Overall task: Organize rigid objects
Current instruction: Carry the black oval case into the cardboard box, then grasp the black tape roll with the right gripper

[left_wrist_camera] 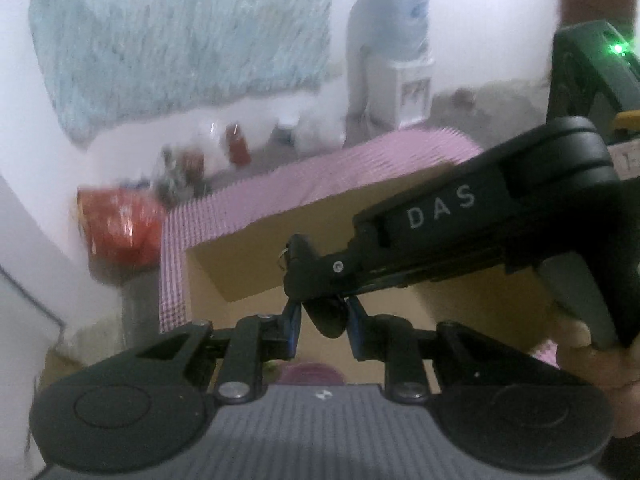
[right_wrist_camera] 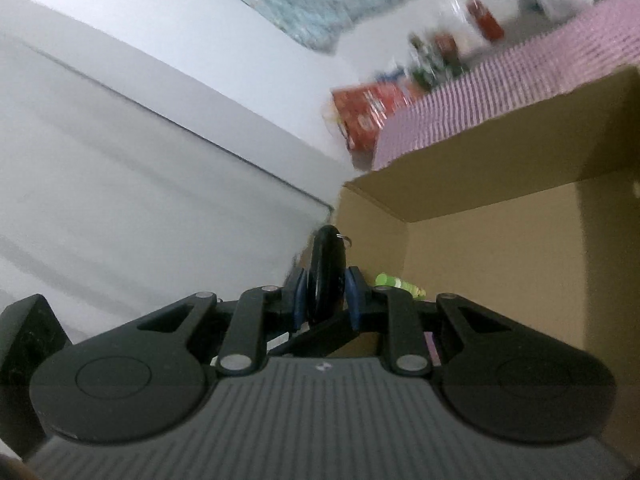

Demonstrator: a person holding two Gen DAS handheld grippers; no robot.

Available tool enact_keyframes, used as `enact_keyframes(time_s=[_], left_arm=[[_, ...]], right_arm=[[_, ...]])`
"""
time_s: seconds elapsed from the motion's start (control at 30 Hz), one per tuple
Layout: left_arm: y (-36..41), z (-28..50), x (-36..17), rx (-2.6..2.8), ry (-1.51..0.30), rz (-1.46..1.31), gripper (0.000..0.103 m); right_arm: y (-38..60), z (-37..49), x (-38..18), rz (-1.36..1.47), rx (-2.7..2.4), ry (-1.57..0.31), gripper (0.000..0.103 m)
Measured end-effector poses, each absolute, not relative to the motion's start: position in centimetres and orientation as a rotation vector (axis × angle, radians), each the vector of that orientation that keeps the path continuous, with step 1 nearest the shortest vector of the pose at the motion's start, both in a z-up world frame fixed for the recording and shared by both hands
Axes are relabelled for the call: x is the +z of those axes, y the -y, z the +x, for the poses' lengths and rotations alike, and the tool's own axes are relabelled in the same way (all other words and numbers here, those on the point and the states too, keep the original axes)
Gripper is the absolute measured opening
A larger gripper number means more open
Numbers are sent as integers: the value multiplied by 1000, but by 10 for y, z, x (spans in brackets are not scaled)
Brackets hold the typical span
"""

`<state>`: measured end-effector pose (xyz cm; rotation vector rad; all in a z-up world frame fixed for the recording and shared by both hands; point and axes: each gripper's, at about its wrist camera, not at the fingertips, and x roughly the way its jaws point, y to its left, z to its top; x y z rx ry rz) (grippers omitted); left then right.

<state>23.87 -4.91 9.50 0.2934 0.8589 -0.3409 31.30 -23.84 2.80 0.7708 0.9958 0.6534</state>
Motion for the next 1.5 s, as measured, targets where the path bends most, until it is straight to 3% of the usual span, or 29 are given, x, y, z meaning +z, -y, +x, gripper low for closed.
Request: enact_keyframes(time_s=[0.37,0.5,0.6,0.8,1.13,1.27,1.5], left_arm=[[10,327,41,-242,-1105,242,27],[18,332,32,-215,-1111,278,35],[22,333,30,-205,-1105,292,36],[20,327,42,-214,-1053,274,49],[6,266,103,-292,-906,218,67],[-2,222,128,-329,-840,170,86],[-10,134,116,-395,-784,75,87]], right_arm=[[186,408,-57,881,587,-1250,20],[177,417,-73,899,568,-1271,22],[176,420,-76,903,563,-1270,22],[195,410,-53,881,568,-1215,22],[279,333,15,917,622,-1045,24],[320,273,47,949,682,-920,28],[378,158,49,935,691,-778,32]])
